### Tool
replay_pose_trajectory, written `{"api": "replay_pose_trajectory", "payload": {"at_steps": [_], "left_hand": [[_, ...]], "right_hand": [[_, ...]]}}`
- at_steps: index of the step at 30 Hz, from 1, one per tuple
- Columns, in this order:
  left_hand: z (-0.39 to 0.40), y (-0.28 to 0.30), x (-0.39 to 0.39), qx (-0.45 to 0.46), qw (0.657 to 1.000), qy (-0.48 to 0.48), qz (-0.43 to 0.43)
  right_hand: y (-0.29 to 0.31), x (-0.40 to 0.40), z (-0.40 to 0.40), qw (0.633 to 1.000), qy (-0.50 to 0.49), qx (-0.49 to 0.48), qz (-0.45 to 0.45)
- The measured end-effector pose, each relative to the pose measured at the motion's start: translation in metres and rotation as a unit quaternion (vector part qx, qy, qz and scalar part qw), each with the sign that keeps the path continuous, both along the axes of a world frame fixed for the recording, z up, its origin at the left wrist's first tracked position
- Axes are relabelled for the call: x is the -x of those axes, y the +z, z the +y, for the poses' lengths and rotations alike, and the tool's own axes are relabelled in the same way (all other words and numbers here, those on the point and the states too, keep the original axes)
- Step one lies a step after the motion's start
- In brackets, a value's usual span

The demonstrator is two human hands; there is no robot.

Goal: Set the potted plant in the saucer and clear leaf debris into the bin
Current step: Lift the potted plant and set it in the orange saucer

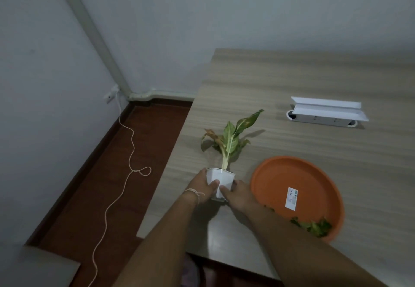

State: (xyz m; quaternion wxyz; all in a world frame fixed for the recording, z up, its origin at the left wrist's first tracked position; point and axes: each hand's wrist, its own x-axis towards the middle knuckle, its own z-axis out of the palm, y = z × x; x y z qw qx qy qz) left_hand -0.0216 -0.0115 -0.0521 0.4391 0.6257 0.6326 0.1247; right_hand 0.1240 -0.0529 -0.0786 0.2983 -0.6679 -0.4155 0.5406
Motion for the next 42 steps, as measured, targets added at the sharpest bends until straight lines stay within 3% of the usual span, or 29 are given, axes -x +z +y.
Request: {"api": "replay_pose_trajectory", "payload": {"at_steps": [10, 15, 20, 30, 42], "left_hand": [[-0.003, -0.014, 0.004, 0.031, 0.993, 0.057, -0.099], [0.0, -0.013, -0.002, -0.018, 0.995, 0.026, -0.094], [0.015, 0.006, -0.038, -0.049, 0.987, 0.016, -0.153], [0.016, -0.008, -0.15, -0.056, 0.979, -0.041, -0.192], [-0.001, -0.037, -0.215, -0.159, 0.976, -0.087, -0.123]], "right_hand": [[-0.006, -0.003, 0.014, 0.996, -0.021, 0.05, 0.073], [-0.011, -0.011, 0.01, 0.996, -0.025, 0.02, 0.084], [-0.007, -0.047, 0.019, 0.988, -0.082, -0.059, 0.114], [-0.002, -0.165, 0.004, 0.986, -0.094, -0.138, 0.021], [-0.014, -0.215, -0.025, 0.975, -0.136, -0.166, -0.057]]}}
